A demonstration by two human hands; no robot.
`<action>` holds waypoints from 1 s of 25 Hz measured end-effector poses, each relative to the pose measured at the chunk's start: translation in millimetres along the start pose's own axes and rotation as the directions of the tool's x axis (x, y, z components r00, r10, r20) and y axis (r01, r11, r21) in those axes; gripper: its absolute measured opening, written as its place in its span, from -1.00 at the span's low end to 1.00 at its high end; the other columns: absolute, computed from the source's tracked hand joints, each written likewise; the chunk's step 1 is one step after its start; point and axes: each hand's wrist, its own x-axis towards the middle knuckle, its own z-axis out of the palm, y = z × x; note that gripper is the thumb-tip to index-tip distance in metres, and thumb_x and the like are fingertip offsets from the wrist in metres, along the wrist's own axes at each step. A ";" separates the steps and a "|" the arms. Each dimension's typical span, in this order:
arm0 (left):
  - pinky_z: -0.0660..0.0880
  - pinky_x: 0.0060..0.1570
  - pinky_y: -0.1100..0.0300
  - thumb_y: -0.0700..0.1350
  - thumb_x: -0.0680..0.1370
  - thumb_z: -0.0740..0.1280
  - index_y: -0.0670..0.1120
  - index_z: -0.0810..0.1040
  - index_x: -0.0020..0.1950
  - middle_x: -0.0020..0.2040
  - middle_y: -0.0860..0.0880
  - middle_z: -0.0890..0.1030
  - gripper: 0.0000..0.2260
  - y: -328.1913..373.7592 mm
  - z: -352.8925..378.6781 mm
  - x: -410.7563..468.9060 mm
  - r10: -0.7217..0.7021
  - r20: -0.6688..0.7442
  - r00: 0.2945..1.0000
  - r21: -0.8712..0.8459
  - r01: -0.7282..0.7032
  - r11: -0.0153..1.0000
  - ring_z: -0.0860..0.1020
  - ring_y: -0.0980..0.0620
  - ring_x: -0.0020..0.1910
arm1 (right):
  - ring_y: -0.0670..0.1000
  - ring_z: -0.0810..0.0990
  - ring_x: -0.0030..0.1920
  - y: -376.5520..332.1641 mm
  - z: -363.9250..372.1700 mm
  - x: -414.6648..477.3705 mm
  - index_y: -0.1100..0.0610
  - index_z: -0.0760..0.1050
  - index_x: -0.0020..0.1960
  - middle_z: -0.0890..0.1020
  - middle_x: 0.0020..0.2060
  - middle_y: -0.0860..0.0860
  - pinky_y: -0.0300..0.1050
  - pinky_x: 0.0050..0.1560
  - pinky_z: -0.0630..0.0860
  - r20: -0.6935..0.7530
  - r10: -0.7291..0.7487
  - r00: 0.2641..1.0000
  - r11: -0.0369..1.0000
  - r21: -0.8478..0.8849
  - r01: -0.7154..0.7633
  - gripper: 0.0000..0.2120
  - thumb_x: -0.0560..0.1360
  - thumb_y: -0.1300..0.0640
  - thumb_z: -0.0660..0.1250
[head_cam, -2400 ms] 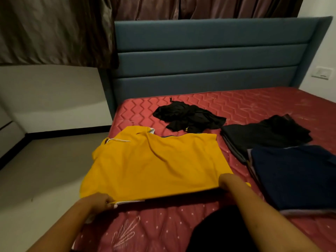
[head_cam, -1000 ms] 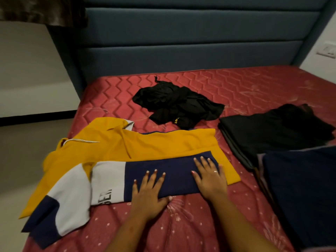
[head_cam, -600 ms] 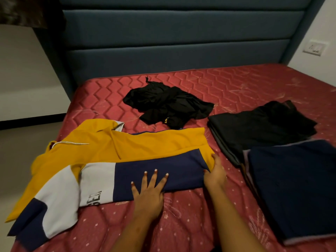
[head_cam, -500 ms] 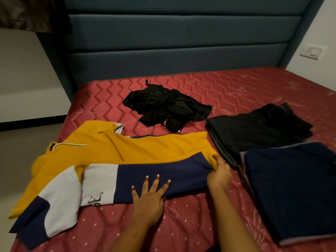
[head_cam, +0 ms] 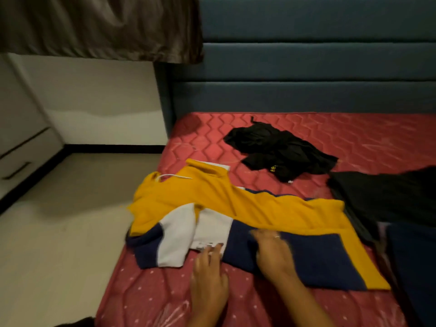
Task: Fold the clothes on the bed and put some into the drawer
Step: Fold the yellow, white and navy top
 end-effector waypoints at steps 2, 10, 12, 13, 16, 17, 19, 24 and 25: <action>0.45 0.12 -0.06 -0.21 0.30 0.50 -0.08 0.34 0.42 0.29 -0.19 0.45 -0.28 -53.1 -34.6 -6.8 -0.391 -0.119 0.913 -0.079 0.384 0.920 0.43 -0.25 0.21 | 0.09 0.54 0.17 -76.7 16.5 -5.6 -0.03 0.53 0.18 0.59 0.15 -0.02 -0.03 0.04 0.51 0.257 -0.093 0.962 0.969 0.245 0.029 -0.72 0.51 0.11 0.19; 0.51 0.07 0.01 0.14 0.23 0.35 -0.02 0.35 0.39 0.26 -0.08 0.48 -0.27 -162.0 -91.4 15.8 -0.545 0.199 0.815 -0.258 0.580 0.773 0.51 -0.11 0.18 | 0.08 0.61 -0.12 -223.2 71.3 10.4 0.15 0.54 0.03 0.64 -0.05 0.13 0.05 -0.05 0.54 0.590 -0.044 0.807 0.669 0.617 -0.414 -0.81 0.52 0.04 0.36; 0.52 0.06 0.03 0.14 0.28 0.40 0.05 0.25 0.45 0.31 -0.05 0.49 -0.23 -168.2 -88.3 22.2 -0.547 0.145 0.825 -0.350 0.560 0.751 0.52 -0.09 0.21 | 0.09 0.64 -0.08 -240.9 60.3 20.4 0.18 0.54 0.12 0.66 -0.02 0.15 0.02 -0.07 0.55 0.622 -0.137 0.771 0.315 0.765 -0.561 -0.83 0.57 0.15 0.30; 0.52 0.06 0.03 0.06 0.33 0.43 0.08 0.21 0.47 0.33 -0.06 0.48 -0.25 -169.3 -87.6 26.1 -0.577 0.109 0.809 -0.429 0.562 0.707 0.52 -0.12 0.22 | 0.10 0.65 -0.08 -248.0 50.6 27.4 0.21 0.52 0.18 0.67 -0.02 0.17 0.01 -0.07 0.57 0.640 -0.184 0.746 0.130 0.768 -0.627 -0.79 0.59 0.15 0.27; 0.56 -0.02 -0.04 0.06 0.54 0.35 0.24 0.08 0.45 0.38 -0.03 0.44 -0.41 -159.6 -105.1 57.3 -0.679 0.175 0.713 -0.777 0.524 0.349 0.52 -0.16 0.23 | 0.12 0.61 -0.31 -262.5 18.0 58.2 0.33 0.52 -0.02 0.58 -0.33 0.20 0.05 -0.13 0.63 0.647 -0.209 0.734 -0.269 0.683 -0.679 -0.72 0.61 0.12 0.19; 0.59 -0.12 -0.04 0.15 0.57 0.27 0.29 -0.01 0.48 0.38 0.04 0.40 -0.41 -155.2 -114.0 72.6 -0.644 0.315 0.697 -0.836 0.525 0.158 0.50 -0.14 0.25 | 0.10 0.59 -0.40 -266.2 8.4 72.0 0.32 0.52 -0.20 0.51 -0.46 0.16 0.07 -0.18 0.63 0.627 -0.166 0.761 -0.361 0.680 -0.638 -0.64 0.62 0.09 0.16; 0.59 -0.15 -0.04 0.29 0.55 0.15 0.33 -0.17 0.51 0.37 0.14 0.28 -0.36 -155.0 -131.3 104.9 -0.577 0.415 0.703 -0.866 0.500 -0.013 0.40 -0.05 0.32 | 0.02 0.57 -0.51 -261.3 3.4 106.5 0.24 0.47 -0.30 0.48 -0.55 0.09 0.05 -0.30 0.64 0.570 -0.022 0.821 -0.566 0.670 -0.481 -0.58 0.64 0.05 0.12; 0.25 0.41 -0.13 0.15 0.42 0.47 0.13 -0.09 0.57 0.55 -0.02 0.11 -0.07 -193.2 -134.1 137.2 -0.582 0.200 0.788 -0.775 0.490 0.398 0.20 -0.11 0.50 | 0.03 0.54 -0.32 -218.9 66.8 146.6 -0.23 0.07 0.44 0.56 -0.19 0.02 -0.16 -0.37 0.48 0.521 0.221 0.825 0.115 0.826 -0.552 -0.37 0.49 0.07 0.28; 0.23 0.43 -0.08 0.09 0.38 0.51 0.09 0.00 0.57 0.54 -0.06 0.16 -0.08 -199.0 -124.4 130.9 -0.584 0.231 0.778 -0.668 0.564 0.486 0.20 -0.14 0.49 | 0.07 0.52 -0.29 -216.9 82.8 139.8 -0.24 0.03 0.47 0.53 -0.17 0.00 -0.10 -0.34 0.48 0.439 0.276 0.855 0.392 0.761 -0.517 -0.24 0.38 0.10 0.29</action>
